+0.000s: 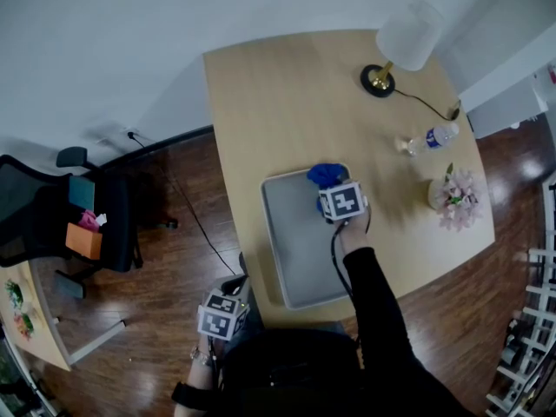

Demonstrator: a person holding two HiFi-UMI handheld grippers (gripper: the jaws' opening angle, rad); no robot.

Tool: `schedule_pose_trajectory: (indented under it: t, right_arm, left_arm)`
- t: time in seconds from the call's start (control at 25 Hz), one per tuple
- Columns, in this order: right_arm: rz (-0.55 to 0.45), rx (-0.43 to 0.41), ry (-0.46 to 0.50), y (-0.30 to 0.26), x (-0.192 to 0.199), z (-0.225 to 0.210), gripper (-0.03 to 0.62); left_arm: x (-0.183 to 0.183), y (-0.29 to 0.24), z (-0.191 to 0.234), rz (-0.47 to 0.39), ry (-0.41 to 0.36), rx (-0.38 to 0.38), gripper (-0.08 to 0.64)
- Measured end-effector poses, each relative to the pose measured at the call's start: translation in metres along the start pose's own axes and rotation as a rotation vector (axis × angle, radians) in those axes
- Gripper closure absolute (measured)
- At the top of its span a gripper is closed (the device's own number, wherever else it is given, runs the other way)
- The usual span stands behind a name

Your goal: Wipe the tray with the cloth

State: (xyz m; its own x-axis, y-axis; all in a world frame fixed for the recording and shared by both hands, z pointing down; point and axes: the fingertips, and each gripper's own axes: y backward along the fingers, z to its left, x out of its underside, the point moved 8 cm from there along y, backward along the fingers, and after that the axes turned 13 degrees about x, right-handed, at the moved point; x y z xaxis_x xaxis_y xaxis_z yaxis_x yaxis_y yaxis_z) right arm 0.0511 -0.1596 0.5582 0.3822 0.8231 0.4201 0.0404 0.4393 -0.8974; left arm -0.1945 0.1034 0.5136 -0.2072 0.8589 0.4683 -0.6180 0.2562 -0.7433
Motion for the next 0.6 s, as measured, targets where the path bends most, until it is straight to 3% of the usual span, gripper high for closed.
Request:
schedule_pose_trajectory:
  t: [0.28, 0.6]
  right_arm:
    - [-0.044, -0.062, -0.031, 0.002, -0.008, 0.033, 0.456]
    - [-0.069, -0.150, 0.022, 0.006, -0.015, 0.096, 0.456]
  left_arm:
    - [0.001, 0.004, 0.003, -0.006, 0.006, -0.006, 0.557]
    - [0.002, 0.006, 0.003, -0.010, 0.004, -0.007, 0.557]
